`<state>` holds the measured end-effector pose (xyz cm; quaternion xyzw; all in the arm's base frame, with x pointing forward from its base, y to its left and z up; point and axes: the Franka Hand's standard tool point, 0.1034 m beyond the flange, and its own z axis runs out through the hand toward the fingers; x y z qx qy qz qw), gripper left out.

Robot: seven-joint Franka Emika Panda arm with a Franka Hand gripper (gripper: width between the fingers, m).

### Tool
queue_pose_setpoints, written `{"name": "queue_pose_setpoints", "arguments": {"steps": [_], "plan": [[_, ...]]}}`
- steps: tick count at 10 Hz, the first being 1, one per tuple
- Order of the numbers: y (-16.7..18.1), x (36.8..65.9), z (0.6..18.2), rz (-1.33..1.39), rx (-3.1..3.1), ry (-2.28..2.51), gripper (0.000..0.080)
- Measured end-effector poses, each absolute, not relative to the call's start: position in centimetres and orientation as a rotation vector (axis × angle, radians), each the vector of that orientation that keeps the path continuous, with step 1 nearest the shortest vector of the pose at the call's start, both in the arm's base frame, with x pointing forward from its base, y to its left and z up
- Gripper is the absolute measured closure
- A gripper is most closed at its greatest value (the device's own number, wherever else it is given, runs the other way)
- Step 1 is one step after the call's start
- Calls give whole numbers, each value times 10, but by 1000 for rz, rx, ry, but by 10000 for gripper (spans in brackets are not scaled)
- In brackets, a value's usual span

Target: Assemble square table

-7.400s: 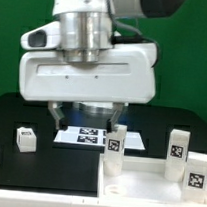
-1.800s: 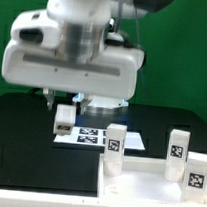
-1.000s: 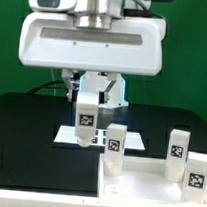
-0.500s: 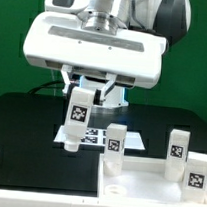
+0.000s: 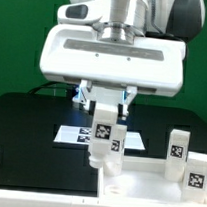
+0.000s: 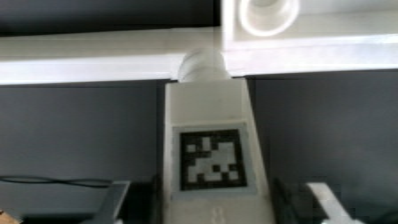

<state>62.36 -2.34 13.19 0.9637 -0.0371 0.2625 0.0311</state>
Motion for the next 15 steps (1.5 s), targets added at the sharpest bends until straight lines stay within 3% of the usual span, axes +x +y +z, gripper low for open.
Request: {"name": "queue_pose_setpoints", "arguments": {"steps": [7, 15], "plan": [[-18, 623, 128, 807, 2983, -136, 514], [-3, 620, 103, 766, 3000, -103, 514]]}}
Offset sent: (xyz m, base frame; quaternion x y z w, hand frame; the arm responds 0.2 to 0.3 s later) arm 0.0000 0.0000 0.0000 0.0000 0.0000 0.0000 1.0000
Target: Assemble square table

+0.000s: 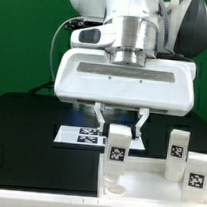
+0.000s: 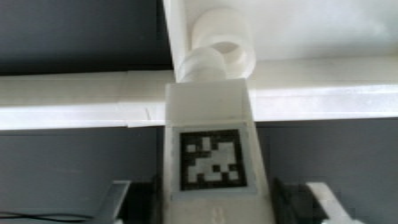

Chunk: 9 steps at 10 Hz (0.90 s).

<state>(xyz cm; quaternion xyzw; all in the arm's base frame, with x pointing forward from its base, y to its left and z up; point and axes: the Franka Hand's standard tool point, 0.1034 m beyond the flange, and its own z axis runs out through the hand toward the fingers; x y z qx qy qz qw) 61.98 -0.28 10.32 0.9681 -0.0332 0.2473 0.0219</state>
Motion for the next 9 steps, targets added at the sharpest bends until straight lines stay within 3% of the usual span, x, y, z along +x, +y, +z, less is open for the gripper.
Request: {"name": "queue_pose_setpoints", "arguments": {"steps": [9], "plan": [[1, 619, 88, 790, 2978, -83, 514]]}}
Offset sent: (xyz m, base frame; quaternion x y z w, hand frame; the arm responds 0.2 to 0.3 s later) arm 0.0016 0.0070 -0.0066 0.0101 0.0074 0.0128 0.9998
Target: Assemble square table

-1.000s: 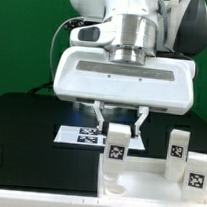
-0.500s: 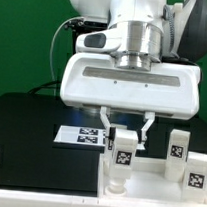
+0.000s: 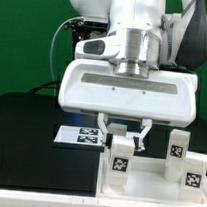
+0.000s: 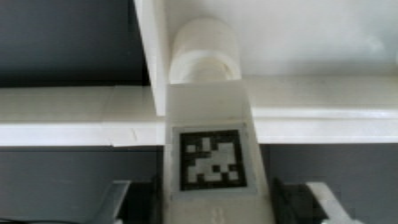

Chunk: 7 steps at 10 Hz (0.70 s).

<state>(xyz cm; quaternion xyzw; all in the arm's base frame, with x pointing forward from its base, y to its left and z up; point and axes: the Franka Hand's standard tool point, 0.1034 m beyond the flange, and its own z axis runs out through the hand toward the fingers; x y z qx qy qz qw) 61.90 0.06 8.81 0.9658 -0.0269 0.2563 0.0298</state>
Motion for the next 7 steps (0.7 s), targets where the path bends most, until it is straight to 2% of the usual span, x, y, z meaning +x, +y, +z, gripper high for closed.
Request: {"name": "queue_pose_setpoints", "arguments": {"steps": [4, 5, 6, 7], "plan": [[0, 619, 87, 799, 2972, -82, 514], [0, 619, 87, 798, 2973, -82, 465], [0, 619, 87, 798, 2973, -82, 330], [0, 619, 87, 798, 2973, -82, 330]]}}
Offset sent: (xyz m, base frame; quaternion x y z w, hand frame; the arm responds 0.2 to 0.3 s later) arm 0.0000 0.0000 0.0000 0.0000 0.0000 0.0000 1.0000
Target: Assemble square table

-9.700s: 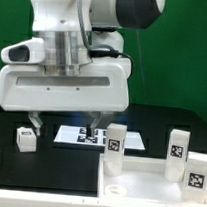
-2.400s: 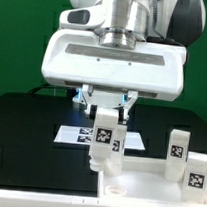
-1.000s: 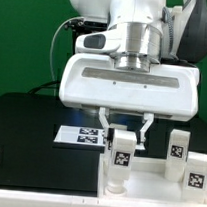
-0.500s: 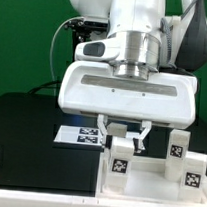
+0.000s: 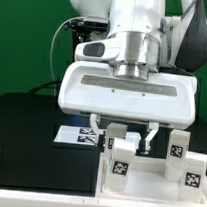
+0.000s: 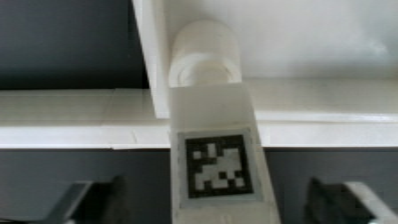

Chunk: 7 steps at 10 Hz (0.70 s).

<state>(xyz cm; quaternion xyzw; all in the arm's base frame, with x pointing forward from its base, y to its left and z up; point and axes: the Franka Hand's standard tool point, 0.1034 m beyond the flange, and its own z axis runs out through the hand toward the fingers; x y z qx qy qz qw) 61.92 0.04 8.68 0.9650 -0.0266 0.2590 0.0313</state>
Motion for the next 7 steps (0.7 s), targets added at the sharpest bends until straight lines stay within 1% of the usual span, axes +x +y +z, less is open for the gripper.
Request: {"name": "queue_pose_setpoints", "arguments": {"steps": [1, 2, 4, 7], "plan": [[0, 619, 87, 798, 2973, -82, 182], [0, 619, 87, 798, 2973, -82, 182], [0, 619, 87, 797, 2973, -82, 152], [0, 618, 85, 772, 2985, -86, 150]]}}
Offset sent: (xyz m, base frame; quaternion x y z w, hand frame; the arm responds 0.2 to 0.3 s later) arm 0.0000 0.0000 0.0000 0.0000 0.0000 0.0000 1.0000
